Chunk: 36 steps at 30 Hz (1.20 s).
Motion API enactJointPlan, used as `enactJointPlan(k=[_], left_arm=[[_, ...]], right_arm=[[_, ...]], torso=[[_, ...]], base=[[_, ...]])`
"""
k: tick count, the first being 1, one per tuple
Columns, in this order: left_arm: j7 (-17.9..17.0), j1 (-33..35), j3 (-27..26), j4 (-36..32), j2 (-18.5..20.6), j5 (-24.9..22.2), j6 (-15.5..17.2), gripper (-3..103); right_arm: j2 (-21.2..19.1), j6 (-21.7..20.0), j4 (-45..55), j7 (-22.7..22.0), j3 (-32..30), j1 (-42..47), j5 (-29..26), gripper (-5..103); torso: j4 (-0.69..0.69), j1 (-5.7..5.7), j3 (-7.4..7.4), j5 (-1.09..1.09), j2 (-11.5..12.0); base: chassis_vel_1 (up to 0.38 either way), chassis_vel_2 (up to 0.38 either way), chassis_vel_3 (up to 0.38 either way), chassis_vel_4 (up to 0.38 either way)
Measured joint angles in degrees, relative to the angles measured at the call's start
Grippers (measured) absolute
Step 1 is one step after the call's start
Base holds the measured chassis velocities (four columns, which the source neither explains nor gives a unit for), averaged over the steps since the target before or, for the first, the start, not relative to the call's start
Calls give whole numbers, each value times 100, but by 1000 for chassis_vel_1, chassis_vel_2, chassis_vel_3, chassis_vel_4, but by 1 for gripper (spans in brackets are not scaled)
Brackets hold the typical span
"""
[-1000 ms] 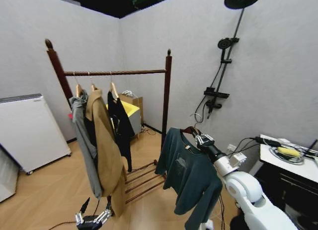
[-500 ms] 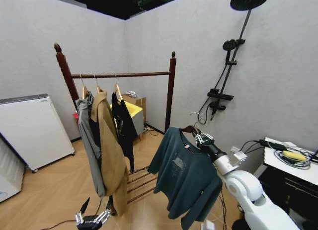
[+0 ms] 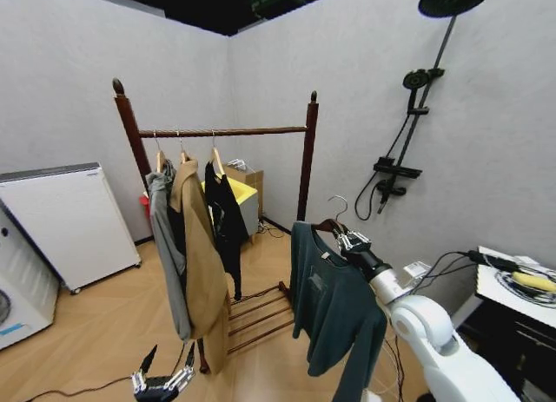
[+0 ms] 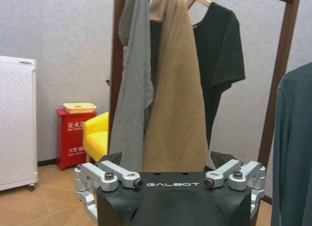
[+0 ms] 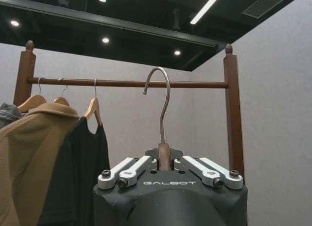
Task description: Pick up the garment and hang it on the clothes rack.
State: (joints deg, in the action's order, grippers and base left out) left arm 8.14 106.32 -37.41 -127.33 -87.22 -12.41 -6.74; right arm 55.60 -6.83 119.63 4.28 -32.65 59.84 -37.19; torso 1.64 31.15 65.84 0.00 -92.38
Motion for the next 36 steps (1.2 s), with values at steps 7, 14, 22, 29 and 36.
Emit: enactJointPlan(k=[7,14,22,29,36], left_arm=[[0,0,0,0,0,0,0,100],[0,0,0,0,0,0,0,100],[0,-1,0,0,0,0,0,100],[0,0,0,0,0,0,0,100],[0,0,0,0,0,0,0,100]], right_arm=[[-16,-92,-232,-177,352,-555,-17,10],[192,-165,-1714,-924,1904,-3047,-70,10],[853,-158,-2948,-1443,2922,-4476,-258,10],[1669,-51,-4237,-1502,3341,-5508,212,10],[2177,185,-5537,-1327,3472,-6274,506,10]], torso=[[0,-21,-22,0,40],[1,-27,-28,1,53],[-1,-27,-29,2,55],[1,-29,-30,1,55],[0,-29,-30,0,56]], base=[[39,36,38,48],[0,0,0,0],[0,0,0,0],[0,0,0,0],[0,0,0,0]])
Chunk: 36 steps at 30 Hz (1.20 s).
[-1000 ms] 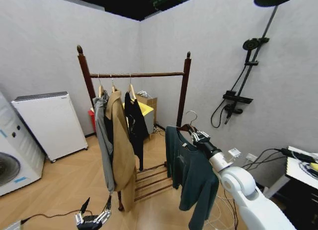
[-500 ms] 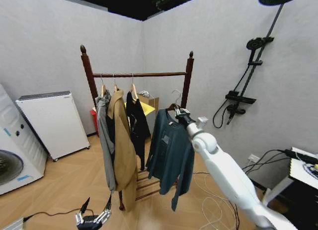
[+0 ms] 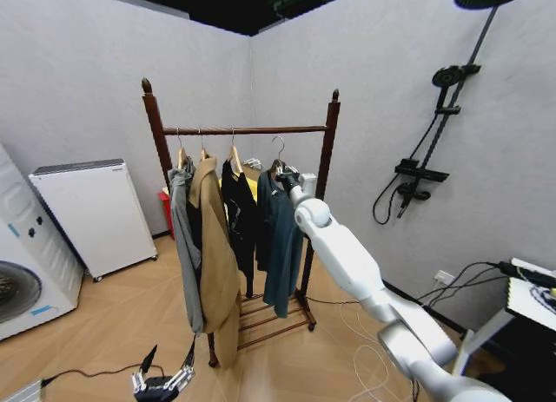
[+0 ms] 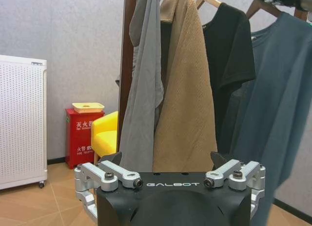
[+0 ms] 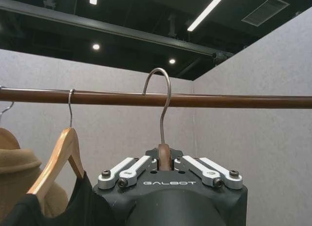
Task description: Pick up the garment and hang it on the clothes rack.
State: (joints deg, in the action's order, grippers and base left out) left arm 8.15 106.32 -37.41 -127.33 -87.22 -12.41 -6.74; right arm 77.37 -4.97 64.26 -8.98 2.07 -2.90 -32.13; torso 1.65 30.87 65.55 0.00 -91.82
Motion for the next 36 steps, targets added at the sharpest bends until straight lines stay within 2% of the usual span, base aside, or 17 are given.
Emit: enactJointPlan(k=[6,7,10,14,17,18,26,36], left_arm=[[0,0,0,0,0,0,0,100],[0,0,0,0,0,0,0,100],[0,0,0,0,0,0,0,100],[0,0,0,0,0,0,0,100],[0,0,0,0,0,0,0,100],[1,0,1,0,0,0,0,100],[0,0,0,0,0,0,0,100],[0,0,0,0,0,0,0,100]], right_arm=[[486,132,-1045,117,36,-711,229,10],[706,220,-1471,176,-3,-970,352,10],[945,304,-1974,254,-60,-1236,446,10],[1076,343,-2382,322,-92,-1445,485,10],[1175,344,-2655,328,-180,-1525,490,10],[1276,337,-2800,332,-250,-1557,482,10],[1387,300,-2726,425,-403,-1520,463,10],[1236,108,-2150,438,-258,-1306,419,10]], torso=[[0,0,0,1,0],[0,-1,-1,1,0],[-2,-1,-1,2,0],[-3,-1,-1,2,0],[5,-1,-1,-1,0],[3,-1,-1,-1,1],[-1,-1,-1,0,1],[1,-4,-2,-1,0]], base=[[0,0,0,0],[0,0,0,0],[0,0,0,0],[0,0,0,0],[0,0,0,0],[0,0,0,0],[0,0,0,0],[0,0,0,0]])
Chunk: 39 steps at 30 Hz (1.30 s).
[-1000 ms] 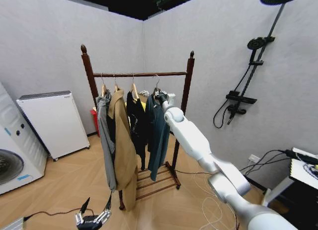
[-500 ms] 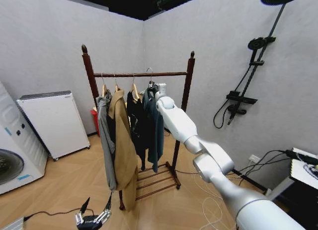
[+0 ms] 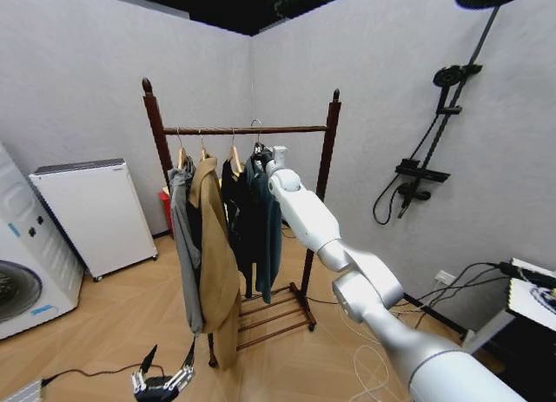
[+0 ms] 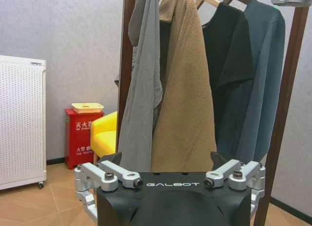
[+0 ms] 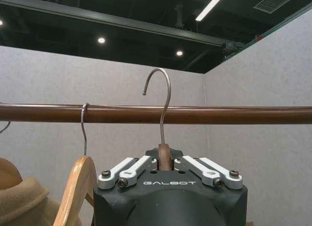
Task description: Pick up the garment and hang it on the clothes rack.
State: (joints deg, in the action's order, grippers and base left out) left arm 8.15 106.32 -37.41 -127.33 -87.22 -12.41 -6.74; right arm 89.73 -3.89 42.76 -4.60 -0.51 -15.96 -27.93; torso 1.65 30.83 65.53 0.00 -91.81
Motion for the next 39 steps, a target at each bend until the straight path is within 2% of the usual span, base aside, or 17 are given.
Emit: enactJointPlan(k=[7,14,16,18,21,22,26,27,29,30,32,33,34,35,36,38,39], left_arm=[[0,0,0,0,0,0,0,100],[-1,-1,0,0,0,0,0,100],[0,-1,1,0,1,0,0,100],[0,1,0,0,0,0,0,100],[0,2,0,0,0,0,0,100],[-1,1,0,0,0,0,0,100],[0,1,0,0,0,0,0,100],[0,1,0,0,0,0,0,100],[-1,0,0,0,0,0,0,100],[-1,0,0,0,0,0,0,100],[0,0,0,0,0,0,0,100],[0,0,0,0,0,0,0,100],[0,0,0,0,0,0,0,100],[0,0,0,0,0,0,0,100],[1,0,0,0,1,0,0,100],[-2,0,-2,0,0,0,0,100],[-2,0,-2,0,0,0,0,100]], right_arm=[[2,-62,114,1,64,57,-57,10],[-197,-407,645,-79,186,348,-280,9],[-259,-456,780,-99,203,431,-305,14],[-460,-518,1135,-143,235,721,-385,30],[-655,-531,1478,-127,238,1002,-494,35],[-746,-525,1665,-72,232,1134,-585,47],[-930,-500,2147,177,124,1466,-914,52],[-1037,-417,2473,417,-26,1681,-1249,57],[-1191,-332,2809,619,-262,1938,-1487,68],[-1191,-332,2809,619,-262,1938,-1487,68],[-1462,-445,3237,579,-541,2208,-1328,80],[-1462,-445,3237,579,-541,2208,-1328,80],[-1671,-658,3549,421,-680,2385,-1194,85],[-1671,-658,3549,421,-680,2385,-1194,85],[-2006,-932,4003,248,-846,2673,-1140,90],[-2760,-1158,5060,10,-1350,3421,-1157,99],[-2760,-1158,5060,10,-1350,3421,-1157,99]], torso=[[-1,0,0,1,0],[-2,11,3,0,5],[0,10,2,0,5],[0,0,-1,-1,1],[-3,-4,-2,0,-1],[-1,-3,-1,0,-1],[-1,-3,-1,-1,-1],[0,-1,-1,-1,0],[-2,1,0,0,0],[-2,1,0,0,0],[-3,4,1,-1,1],[-3,4,1,-1,1],[-3,4,0,1,1],[-3,4,0,1,1],[-3,3,0,-2,1],[2,3,0,-1,1],[2,3,0,-1,1]], base=[[-107,101,103,-113],[-119,121,119,-98],[0,0,0,0],[0,0,0,0],[34,-38,-25,31],[0,0,0,0],[0,0,0,0],[0,0,0,0],[0,0,0,0],[0,0,0,0],[0,0,0,0],[0,0,0,0],[0,0,0,0],[0,0,0,0],[0,0,0,0],[0,0,0,0],[0,0,0,0]])
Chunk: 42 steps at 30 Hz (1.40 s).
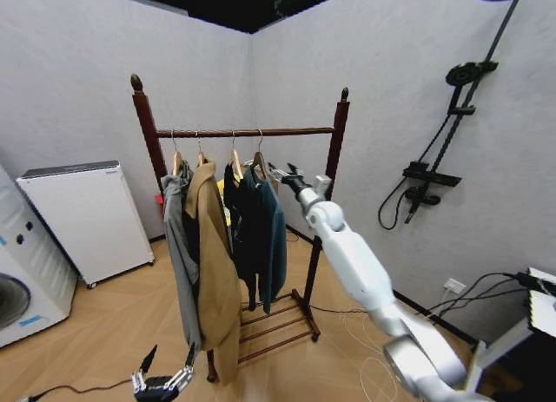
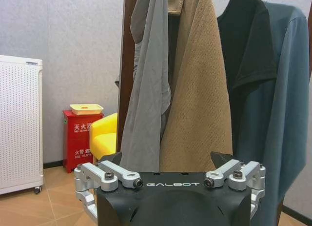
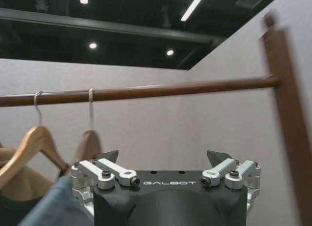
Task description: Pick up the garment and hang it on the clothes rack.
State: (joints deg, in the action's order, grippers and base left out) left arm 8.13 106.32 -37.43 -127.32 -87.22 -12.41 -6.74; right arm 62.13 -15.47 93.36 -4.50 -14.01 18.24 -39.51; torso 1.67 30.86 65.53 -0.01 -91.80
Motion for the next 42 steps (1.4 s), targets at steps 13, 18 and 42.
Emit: enactJointPlan(k=[13,18,42], left_arm=[[4,0,3,0,0,0,0,100],[1,0,2,0,0,0,0,100],[2,0,2,0,0,0,0,100]], right_arm=[[-7,908,3044,-136,-2774,5892,1044,100],[765,1729,3328,-23,-3139,7523,1495,100],[1377,3067,3157,-203,-2775,9066,2678,100]], torso=[[-1,-3,-1,-2,-1],[-2,-4,-1,2,-2],[-3,-1,0,2,0]], base=[[0,0,0,0],[0,0,0,0],[0,0,0,0]])
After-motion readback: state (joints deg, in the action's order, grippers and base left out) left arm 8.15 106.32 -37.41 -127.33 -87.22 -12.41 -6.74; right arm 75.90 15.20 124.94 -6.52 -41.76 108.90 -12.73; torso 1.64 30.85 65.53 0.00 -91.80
